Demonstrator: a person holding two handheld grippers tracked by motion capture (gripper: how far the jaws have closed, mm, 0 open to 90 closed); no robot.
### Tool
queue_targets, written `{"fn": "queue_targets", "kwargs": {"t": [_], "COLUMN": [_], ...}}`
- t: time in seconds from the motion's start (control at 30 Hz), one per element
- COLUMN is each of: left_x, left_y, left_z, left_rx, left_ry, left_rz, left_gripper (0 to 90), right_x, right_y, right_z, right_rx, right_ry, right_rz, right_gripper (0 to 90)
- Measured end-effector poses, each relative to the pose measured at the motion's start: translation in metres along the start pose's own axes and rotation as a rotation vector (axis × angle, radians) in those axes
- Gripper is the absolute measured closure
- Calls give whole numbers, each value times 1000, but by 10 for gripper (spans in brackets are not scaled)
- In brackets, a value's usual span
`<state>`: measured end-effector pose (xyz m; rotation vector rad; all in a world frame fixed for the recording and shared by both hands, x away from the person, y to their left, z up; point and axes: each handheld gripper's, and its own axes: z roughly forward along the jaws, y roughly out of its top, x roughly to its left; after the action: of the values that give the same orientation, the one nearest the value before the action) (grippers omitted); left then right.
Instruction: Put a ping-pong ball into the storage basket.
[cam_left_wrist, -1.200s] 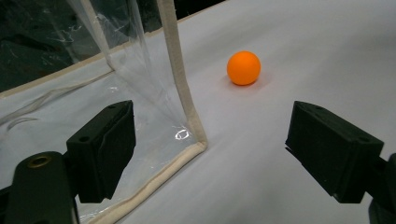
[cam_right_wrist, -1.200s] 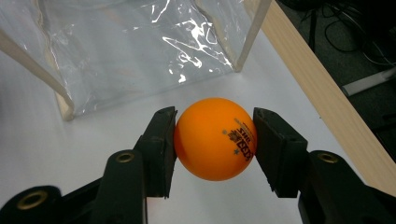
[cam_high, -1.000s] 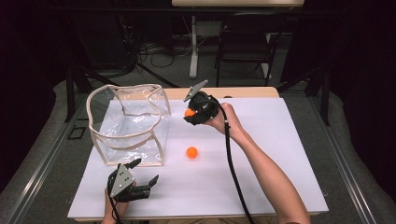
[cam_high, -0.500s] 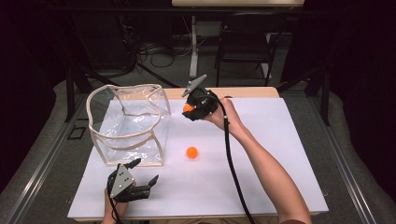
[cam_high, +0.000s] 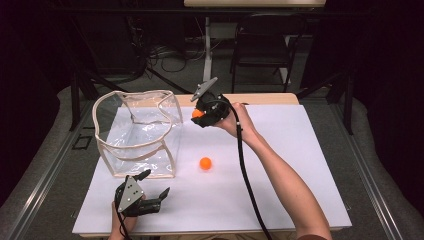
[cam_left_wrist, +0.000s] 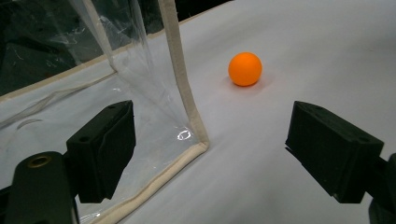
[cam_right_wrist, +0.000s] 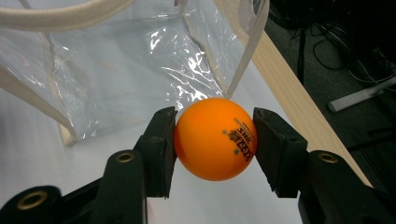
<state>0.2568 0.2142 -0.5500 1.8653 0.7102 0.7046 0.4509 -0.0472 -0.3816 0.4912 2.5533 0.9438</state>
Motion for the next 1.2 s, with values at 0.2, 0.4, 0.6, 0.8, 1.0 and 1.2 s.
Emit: {"fn": "queue_targets", "kwargs": {"t": [0.2,0.4,0.6,0.8,1.0,1.2], "left_x": [0,0,0,0,1,1], "left_y": [0,0,0,0,0,0], "left_z": [0,0,0,0,0,-1], "left_rx": [-2,-1,-2,-2,-1,-2], "left_ry": [0,-2,1,1,2,3], "left_rz": [-1,1,-1,1,1,3], "left_gripper": [158,158,158,158,158,158], "right_x": [-1,0,0,0,0,0], "right_y": [6,11,13,17,22,26], "right_z": [-2,-3,-4,-5,-7,-11], "right_rx": [-15,-22,-30,-45,-53,-68], "right_ry": [0,2,-1,3,2,-9], "right_rz": [0,-9,-10,-11,-15,-15], "right_gripper": [513,513,513,513,513,513]}}
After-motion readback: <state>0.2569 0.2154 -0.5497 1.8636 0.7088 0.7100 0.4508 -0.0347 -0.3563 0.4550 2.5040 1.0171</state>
